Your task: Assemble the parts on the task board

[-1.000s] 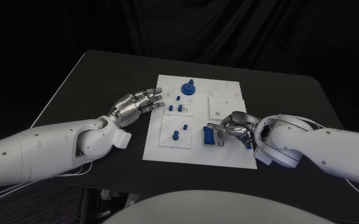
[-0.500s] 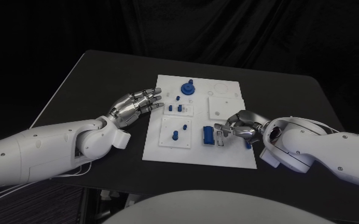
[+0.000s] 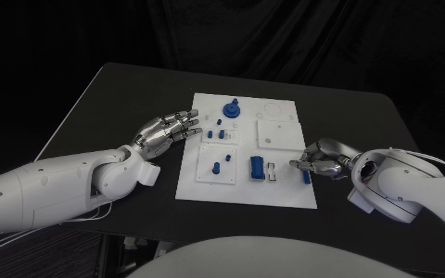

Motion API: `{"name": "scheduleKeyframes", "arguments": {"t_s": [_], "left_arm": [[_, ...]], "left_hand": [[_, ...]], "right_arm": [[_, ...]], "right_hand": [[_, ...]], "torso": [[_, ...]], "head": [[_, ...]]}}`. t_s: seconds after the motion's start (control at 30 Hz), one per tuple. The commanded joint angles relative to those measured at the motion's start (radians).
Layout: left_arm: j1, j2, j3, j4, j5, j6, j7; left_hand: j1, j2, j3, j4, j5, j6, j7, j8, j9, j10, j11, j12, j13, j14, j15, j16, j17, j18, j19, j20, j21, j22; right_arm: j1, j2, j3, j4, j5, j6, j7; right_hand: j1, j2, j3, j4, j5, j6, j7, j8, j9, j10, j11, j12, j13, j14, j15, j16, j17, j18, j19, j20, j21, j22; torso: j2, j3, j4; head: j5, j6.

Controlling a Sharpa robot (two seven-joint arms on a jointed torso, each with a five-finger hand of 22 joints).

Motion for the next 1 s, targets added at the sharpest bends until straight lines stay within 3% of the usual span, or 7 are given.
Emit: {"name": "scheduleKeyframes", "arguments": {"t_s": [0.03,0.4,0.6,1.0], "left_arm": [[-0.001,0.003,0.001,0.001,0.003,0.007,0.009],[-0.001,0.01,0.001,-0.004,0.003,0.013,0.004],[-0.002,0.013,0.001,-0.007,0.003,0.016,0.0],[-0.002,0.016,0.001,-0.008,0.003,0.021,-0.003]], "left_hand": [[-0.009,0.003,0.006,0.0,-0.006,0.005,0.012,0.007,0.001,0.005,0.001,0.005,0.002,0.006,0.0,0.005,0.001,-0.009,0.006,0.0,0.006,0.0],[-0.01,0.002,0.008,0.0,-0.005,0.007,0.012,0.008,0.001,0.006,0.002,0.006,0.002,0.007,0.0,0.006,0.002,-0.009,0.007,0.0,0.007,0.001],[-0.01,0.002,0.009,0.0,-0.005,0.007,0.012,0.008,0.001,0.007,0.002,0.006,0.002,0.007,0.0,0.006,0.001,-0.009,0.008,0.0,0.007,0.001],[-0.01,0.002,0.011,0.0,-0.004,0.007,0.013,0.008,0.001,0.007,0.004,0.006,0.002,0.007,0.0,0.006,0.001,-0.009,0.007,0.0,0.007,0.0]], "right_arm": [[-0.004,-0.018,0.0,0.007,-0.148,0.008,-0.114],[-0.01,-0.055,-0.001,0.029,-0.314,0.017,-0.19],[-0.013,-0.048,-0.001,0.021,-0.33,0.03,-0.197],[-0.025,-0.014,-0.001,0.001,-0.312,0.028,-0.177]], "right_hand": [[0.015,0.0,-0.002,-0.006,0.005,-0.009,-0.001,-0.008,-0.003,0.104,0.004,0.003,0.263,0.072,0.004,0.002,0.084,0.002,0.042,0.002,0.004,0.199],[0.039,-0.006,-0.007,-0.001,-0.004,-0.009,0.006,-0.032,-0.023,0.104,0.01,0.003,0.263,0.079,0.01,0.019,0.116,-0.004,0.05,0.007,0.029,0.207],[0.04,-0.006,-0.008,0.0,-0.004,-0.004,0.005,-0.03,-0.023,0.104,0.01,0.003,0.263,0.078,0.01,0.018,0.112,-0.003,0.05,0.007,0.028,0.206],[0.041,-0.003,-0.008,0.003,-0.002,-0.005,0.006,-0.034,-0.026,0.104,0.01,0.003,0.263,0.077,0.01,0.015,0.107,-0.002,0.048,0.008,0.022,0.205]], "torso": [[0.0,-0.0002,0.0001],[0.0,-0.0002,-0.0004],[0.0,0.0001,-0.0001],[0.001,0.0004,0.0003]], "head": [[-0.01,0.0],[-0.023,0.0],[-0.033,0.0],[-0.033,0.0]]}}
